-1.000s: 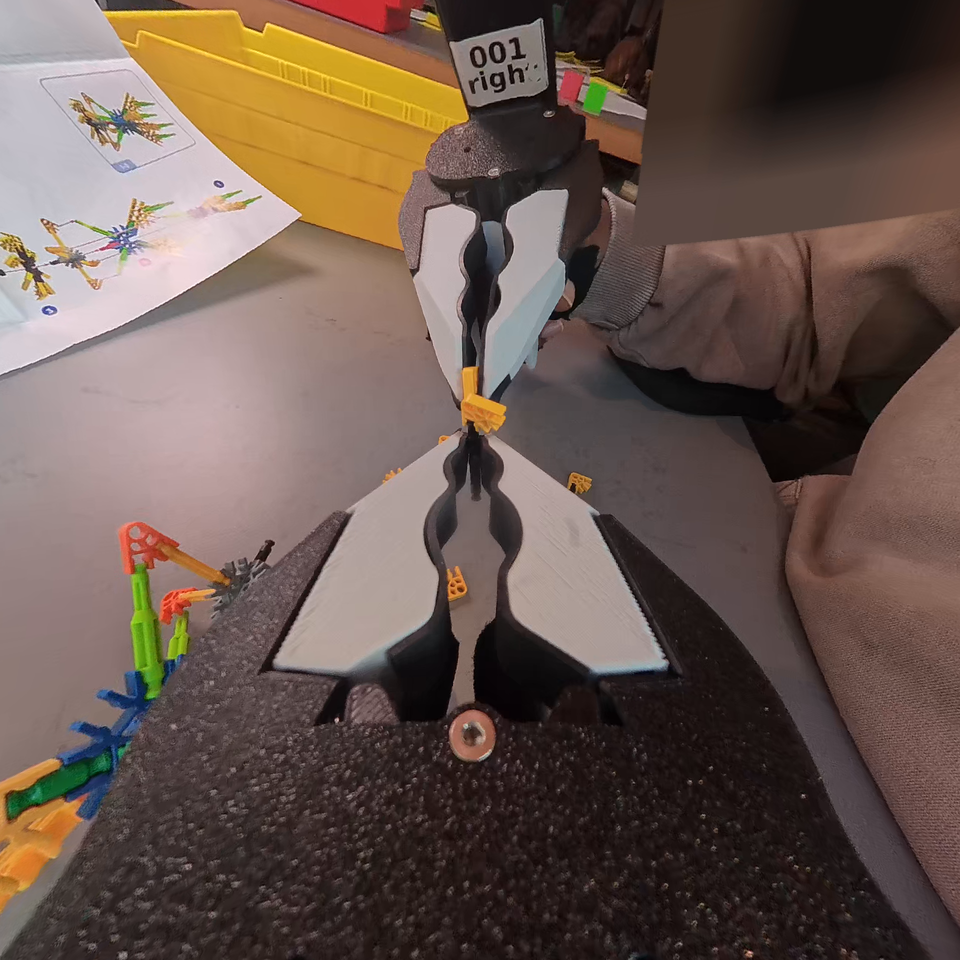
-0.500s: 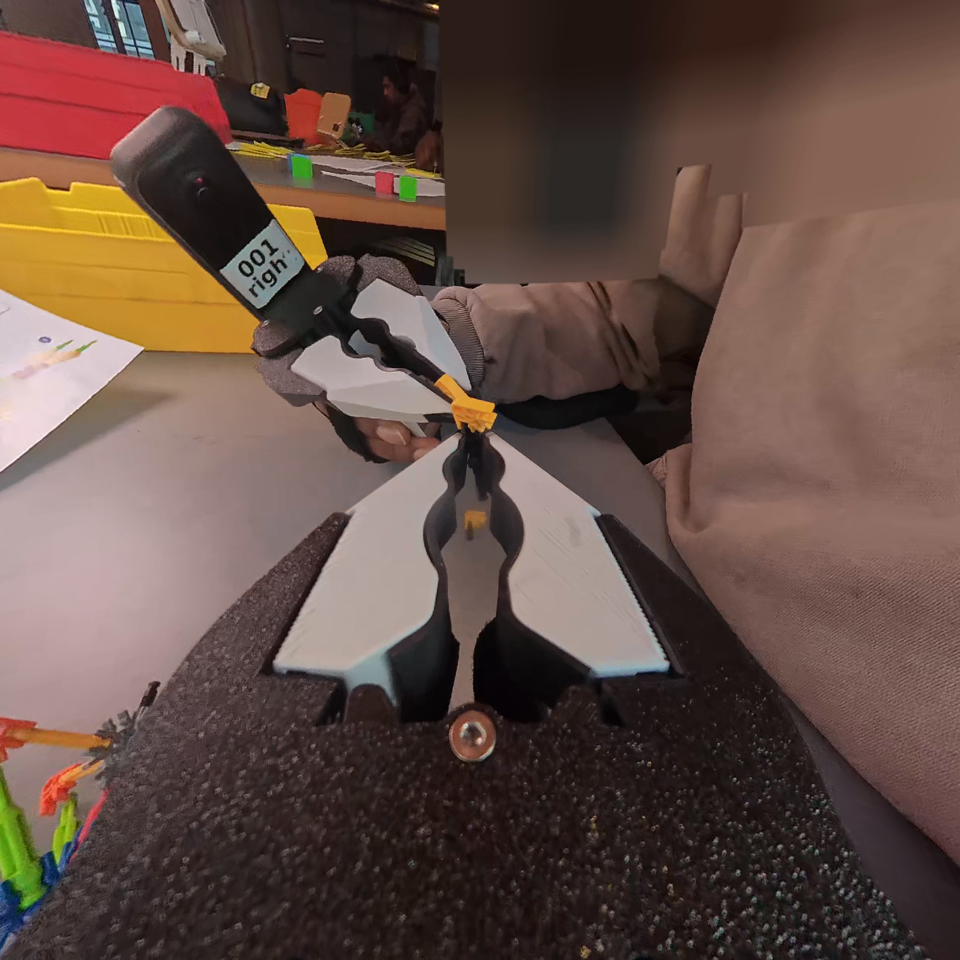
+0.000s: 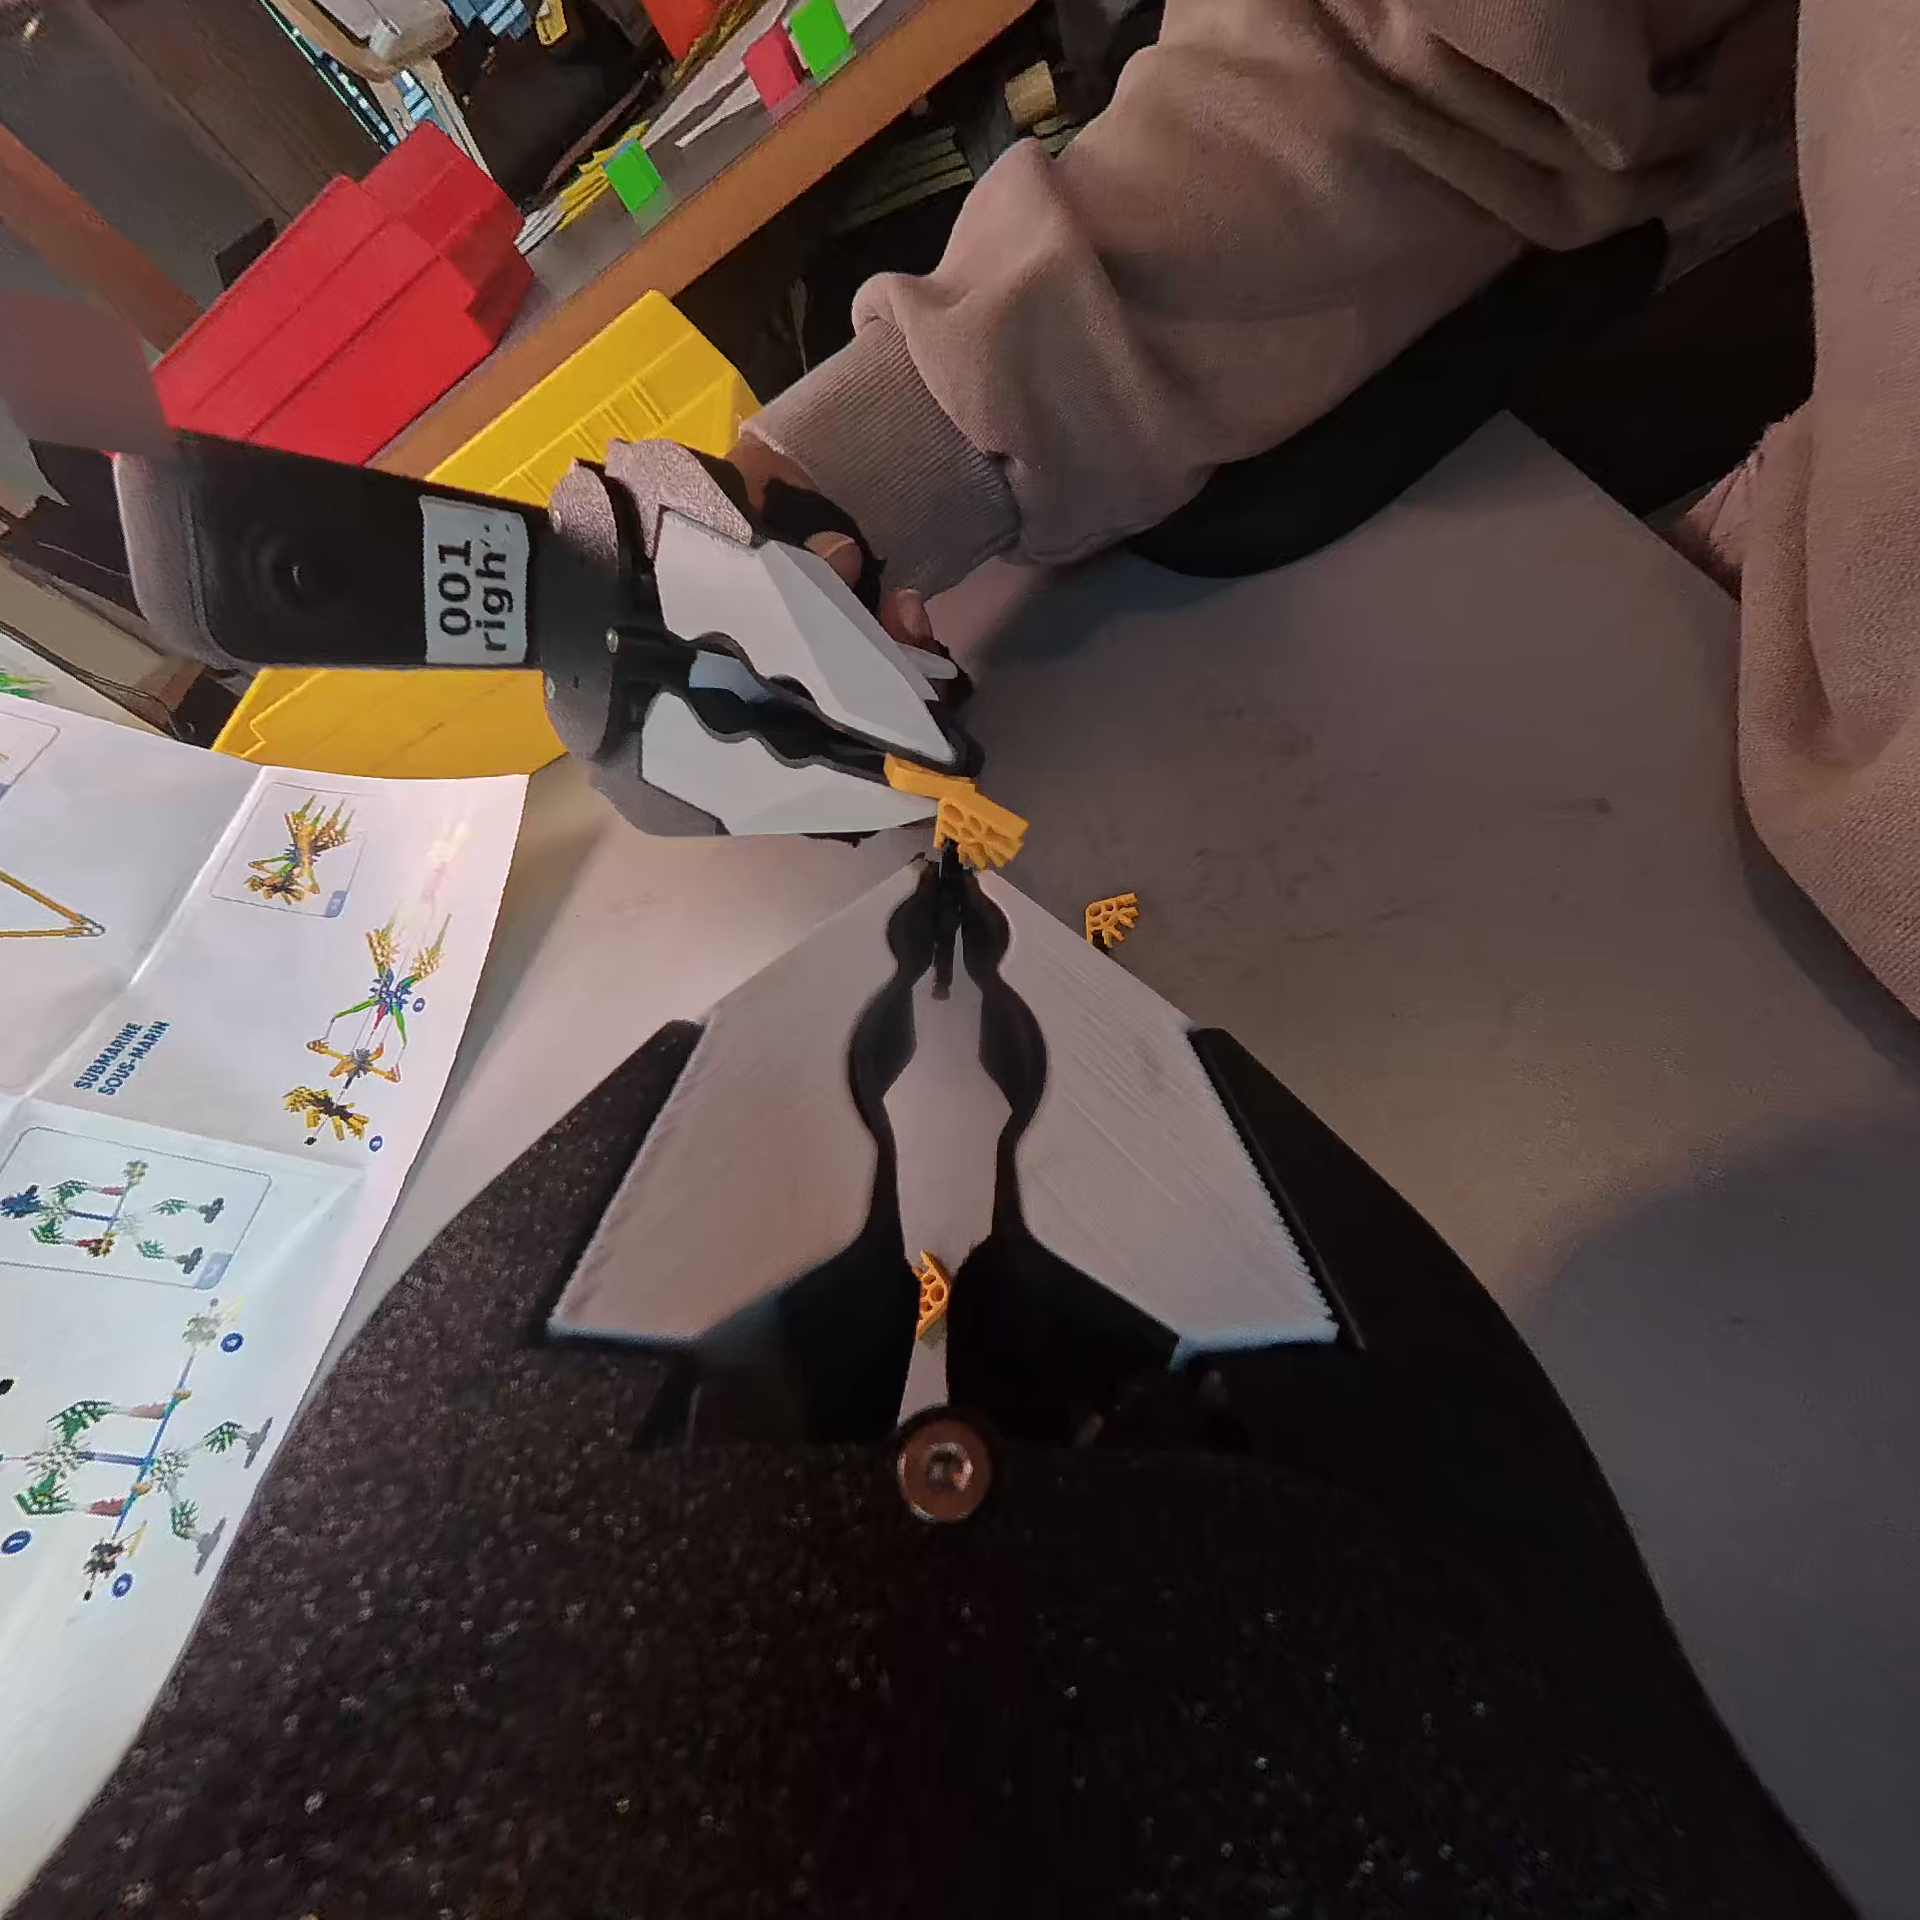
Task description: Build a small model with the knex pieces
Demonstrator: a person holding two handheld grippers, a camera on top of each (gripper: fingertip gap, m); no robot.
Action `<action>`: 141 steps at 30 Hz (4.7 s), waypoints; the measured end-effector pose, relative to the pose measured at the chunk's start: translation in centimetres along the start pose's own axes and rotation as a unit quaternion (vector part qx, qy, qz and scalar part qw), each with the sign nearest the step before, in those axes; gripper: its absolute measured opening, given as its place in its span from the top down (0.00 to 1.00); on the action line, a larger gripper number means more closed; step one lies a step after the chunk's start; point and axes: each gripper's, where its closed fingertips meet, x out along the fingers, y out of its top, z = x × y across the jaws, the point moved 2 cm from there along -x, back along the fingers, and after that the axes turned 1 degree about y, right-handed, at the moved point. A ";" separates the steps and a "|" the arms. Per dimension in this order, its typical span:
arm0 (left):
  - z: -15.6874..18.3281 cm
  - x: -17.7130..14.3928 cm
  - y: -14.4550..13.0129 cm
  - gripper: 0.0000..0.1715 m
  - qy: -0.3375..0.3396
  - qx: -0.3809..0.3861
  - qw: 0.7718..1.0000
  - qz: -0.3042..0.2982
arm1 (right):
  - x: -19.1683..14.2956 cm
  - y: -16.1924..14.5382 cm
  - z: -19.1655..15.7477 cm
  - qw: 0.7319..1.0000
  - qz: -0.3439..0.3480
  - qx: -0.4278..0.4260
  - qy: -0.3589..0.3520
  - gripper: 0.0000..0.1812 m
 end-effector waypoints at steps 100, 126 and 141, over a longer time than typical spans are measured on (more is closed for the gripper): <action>-6.8 -3.5 -0.7 0.91 -0.088 -0.522 0.819 0.221 | -2.7 7.1 3.2 0.936 0.183 -0.154 -0.257 0.99; -3.5 -0.6 -3.4 0.98 -0.052 -0.384 0.922 0.013 | -1.6 3.9 4.7 0.944 0.047 -0.155 -0.288 0.94; -3.5 -0.8 -3.5 0.98 -0.058 -0.380 0.923 0.012 | -1.7 2.3 4.6 0.955 0.005 -0.128 -0.269 0.99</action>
